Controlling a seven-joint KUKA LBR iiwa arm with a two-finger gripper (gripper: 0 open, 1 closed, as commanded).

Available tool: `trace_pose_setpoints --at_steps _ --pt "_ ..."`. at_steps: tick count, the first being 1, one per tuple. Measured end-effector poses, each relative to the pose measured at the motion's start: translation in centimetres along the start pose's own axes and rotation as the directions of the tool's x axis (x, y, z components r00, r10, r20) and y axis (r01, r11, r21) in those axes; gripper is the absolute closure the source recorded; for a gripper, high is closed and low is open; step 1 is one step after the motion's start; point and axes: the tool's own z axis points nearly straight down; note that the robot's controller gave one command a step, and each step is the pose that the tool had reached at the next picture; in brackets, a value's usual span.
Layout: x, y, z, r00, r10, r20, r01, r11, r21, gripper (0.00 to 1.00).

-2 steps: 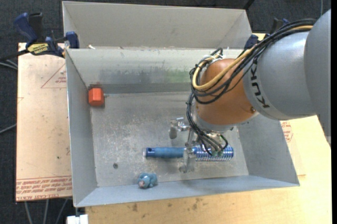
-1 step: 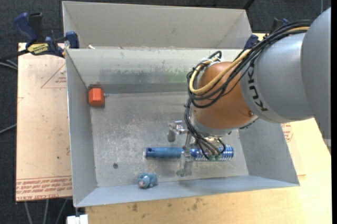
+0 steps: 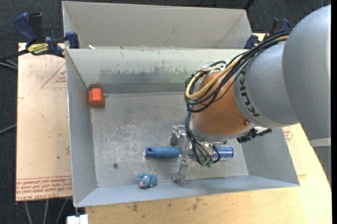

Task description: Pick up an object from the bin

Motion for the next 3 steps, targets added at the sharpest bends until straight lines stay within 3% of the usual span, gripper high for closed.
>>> trace_pose_setpoints --at_steps 1,2,3 --pt "0.0 0.0 0.0 1.0 0.0 0.0 0.0 1.0 -0.001 0.0" --pt "0.0 0.0 0.0 1.0 0.001 0.001 -0.001 1.0 -0.002 1.0" --pt "-0.1 0.1 -3.8 1.0 0.001 0.004 -0.001 1.0 -0.001 1.0"
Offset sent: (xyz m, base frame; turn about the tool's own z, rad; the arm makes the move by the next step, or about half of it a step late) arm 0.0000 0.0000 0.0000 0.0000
